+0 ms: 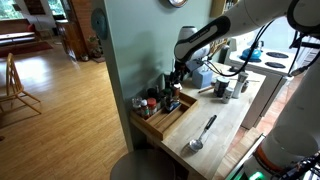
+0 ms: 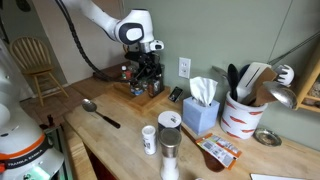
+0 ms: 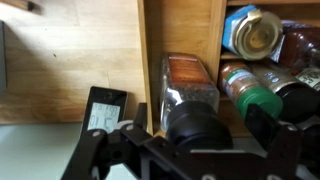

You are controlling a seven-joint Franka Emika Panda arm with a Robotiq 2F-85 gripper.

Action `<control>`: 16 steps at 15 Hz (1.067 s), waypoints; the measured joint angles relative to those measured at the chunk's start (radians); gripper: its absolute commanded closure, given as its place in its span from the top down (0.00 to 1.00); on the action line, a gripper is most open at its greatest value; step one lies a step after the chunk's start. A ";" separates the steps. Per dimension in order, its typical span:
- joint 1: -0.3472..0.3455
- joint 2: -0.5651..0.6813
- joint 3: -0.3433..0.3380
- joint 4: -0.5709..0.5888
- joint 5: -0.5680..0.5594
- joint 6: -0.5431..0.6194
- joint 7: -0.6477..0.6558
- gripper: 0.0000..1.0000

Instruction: Put one glass jar in the box

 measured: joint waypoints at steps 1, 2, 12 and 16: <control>-0.002 -0.004 -0.004 0.006 -0.001 -0.050 0.029 0.99; -0.004 -0.010 -0.009 0.013 -0.001 -0.107 0.058 1.00; -0.067 -0.148 -0.089 0.031 0.093 -0.357 0.233 1.00; -0.112 -0.235 -0.130 0.008 0.120 -0.364 0.337 1.00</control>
